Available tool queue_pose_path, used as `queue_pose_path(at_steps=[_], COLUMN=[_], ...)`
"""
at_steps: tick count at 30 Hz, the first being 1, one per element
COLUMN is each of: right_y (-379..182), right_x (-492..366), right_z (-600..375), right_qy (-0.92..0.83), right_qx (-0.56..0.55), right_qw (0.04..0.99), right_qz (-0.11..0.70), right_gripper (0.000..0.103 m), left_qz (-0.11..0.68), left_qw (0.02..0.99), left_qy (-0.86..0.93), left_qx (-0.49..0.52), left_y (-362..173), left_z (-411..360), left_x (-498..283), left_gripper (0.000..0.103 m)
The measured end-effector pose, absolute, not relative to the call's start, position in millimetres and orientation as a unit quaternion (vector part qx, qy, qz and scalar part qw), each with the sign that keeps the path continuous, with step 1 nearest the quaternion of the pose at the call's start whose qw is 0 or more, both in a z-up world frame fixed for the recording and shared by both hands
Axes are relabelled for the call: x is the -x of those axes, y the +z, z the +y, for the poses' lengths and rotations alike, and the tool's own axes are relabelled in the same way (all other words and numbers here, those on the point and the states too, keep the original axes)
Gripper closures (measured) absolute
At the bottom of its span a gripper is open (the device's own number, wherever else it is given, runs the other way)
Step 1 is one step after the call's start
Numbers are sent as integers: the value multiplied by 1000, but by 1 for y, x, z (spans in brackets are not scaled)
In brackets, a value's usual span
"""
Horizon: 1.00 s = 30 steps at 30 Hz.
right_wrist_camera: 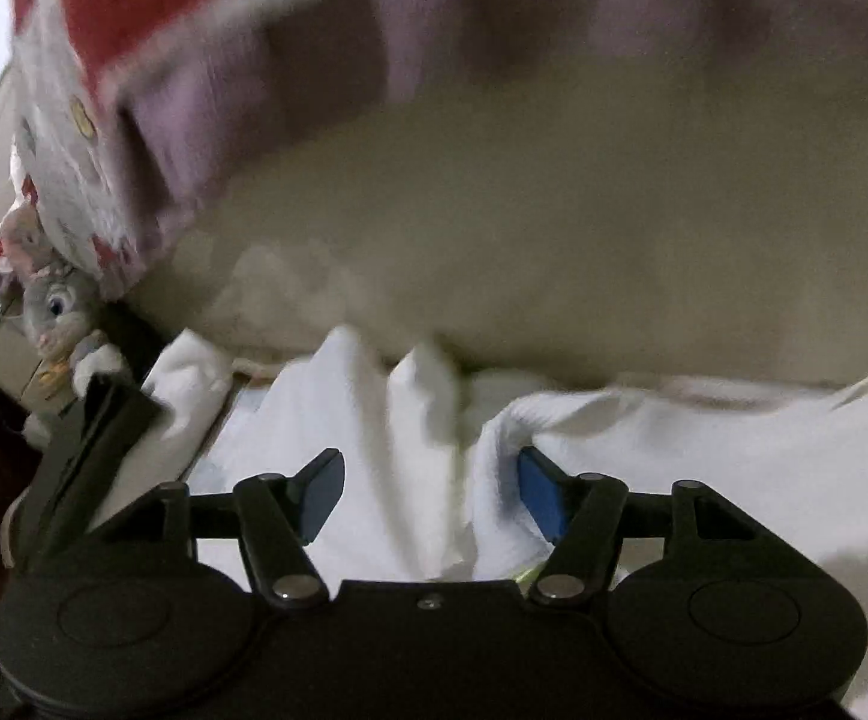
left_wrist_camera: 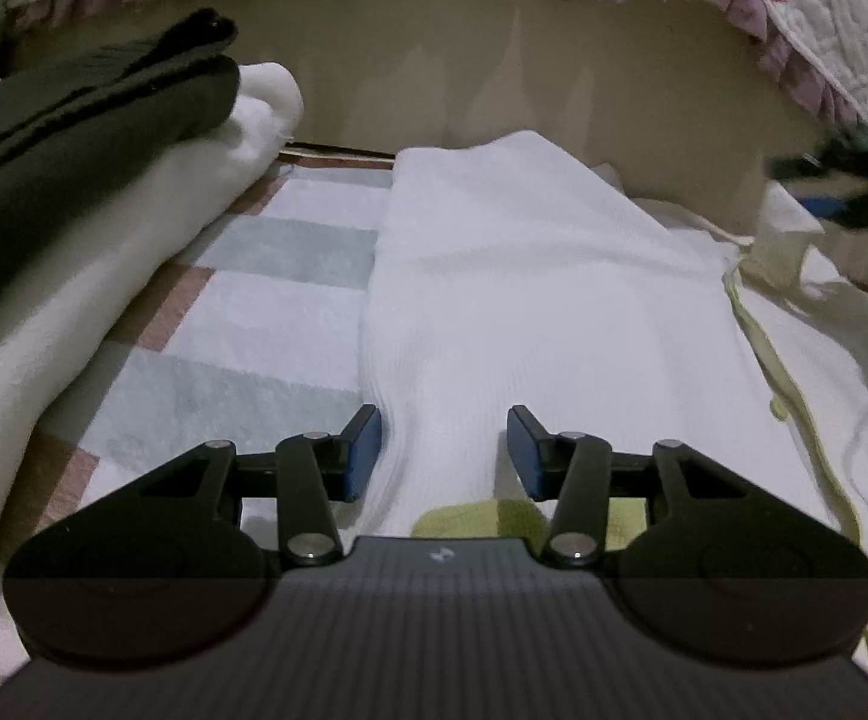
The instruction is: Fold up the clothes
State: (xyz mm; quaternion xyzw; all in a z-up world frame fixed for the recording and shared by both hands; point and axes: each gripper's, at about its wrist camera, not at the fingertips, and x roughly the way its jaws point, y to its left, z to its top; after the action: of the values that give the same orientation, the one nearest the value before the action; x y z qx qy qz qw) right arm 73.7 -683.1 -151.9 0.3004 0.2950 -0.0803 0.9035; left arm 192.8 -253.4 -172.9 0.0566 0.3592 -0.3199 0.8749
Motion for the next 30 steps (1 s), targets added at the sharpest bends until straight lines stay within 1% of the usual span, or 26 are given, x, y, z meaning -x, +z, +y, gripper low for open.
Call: queue_pose_path(at_steps=[4, 7, 10, 13, 16, 17, 19, 20, 21, 22, 23, 26, 27, 28, 29, 30], right_y=[-150, -161, -179, -195, -205, -207, -208, -208, -206, -202, -196, -175, -170, -165, -162, -160], right_x=[-4, 39, 61, 55, 42, 35, 14, 2, -7, -14, -15, -7, -2, 4, 7, 10], right_z=[-709, -737, -761, -772, -782, -783, -779, -776, -772, -767, -764, -755, -757, -759, -763, -768], right_qy=[-219, -297, -305, -277, -239, -228, -211, -209, -214, -221, -224, -228, -232, -239, -248, -258], right_qx=[-268, -292, -335, -368, -391, -388, -355, -328, -298, -266, -243, -187, -182, -182, -180, -178], right_qw=[902, 870, 849, 846, 851, 854, 865, 871, 875, 879, 885, 911, 915, 917, 917, 915], right_qz=[259, 264, 272, 269, 259, 261, 285, 300, 315, 329, 327, 288, 274, 261, 256, 254], right_gripper=[35, 38, 38, 37, 37, 37, 36, 37, 49, 101, 98, 99, 99, 99, 99, 99], left_qz=[366, 366, 354, 324, 316, 309, 301, 298, 293, 294, 301, 313, 302, 290, 278, 270], left_qw=[875, 876, 879, 876, 854, 846, 827, 815, 810, 803, 792, 772, 777, 783, 788, 799], left_qy=[-314, -310, -314, -351, -407, -427, -463, -483, -492, -499, -507, -515, -504, -491, -477, -459], left_qx=[-48, -51, -58, -68, -75, -83, -107, -120, -129, -143, -158, -204, -226, -249, -272, -280], left_y=[-174, -175, -175, -166, -149, -145, -140, -140, -142, -144, -148, -164, -168, -173, -177, -177], left_z=[-251, -252, -254, -264, -302, -321, -373, -406, -433, -463, -490, -555, -569, -582, -596, -602], left_x=[-196, -195, -190, -178, -169, -167, -163, -163, -163, -163, -165, -167, -167, -167, -167, -171], left_gripper=[57, 57, 59, 57, 55, 50, 44, 44, 43, 42, 41, 40, 42, 65, 97, 101])
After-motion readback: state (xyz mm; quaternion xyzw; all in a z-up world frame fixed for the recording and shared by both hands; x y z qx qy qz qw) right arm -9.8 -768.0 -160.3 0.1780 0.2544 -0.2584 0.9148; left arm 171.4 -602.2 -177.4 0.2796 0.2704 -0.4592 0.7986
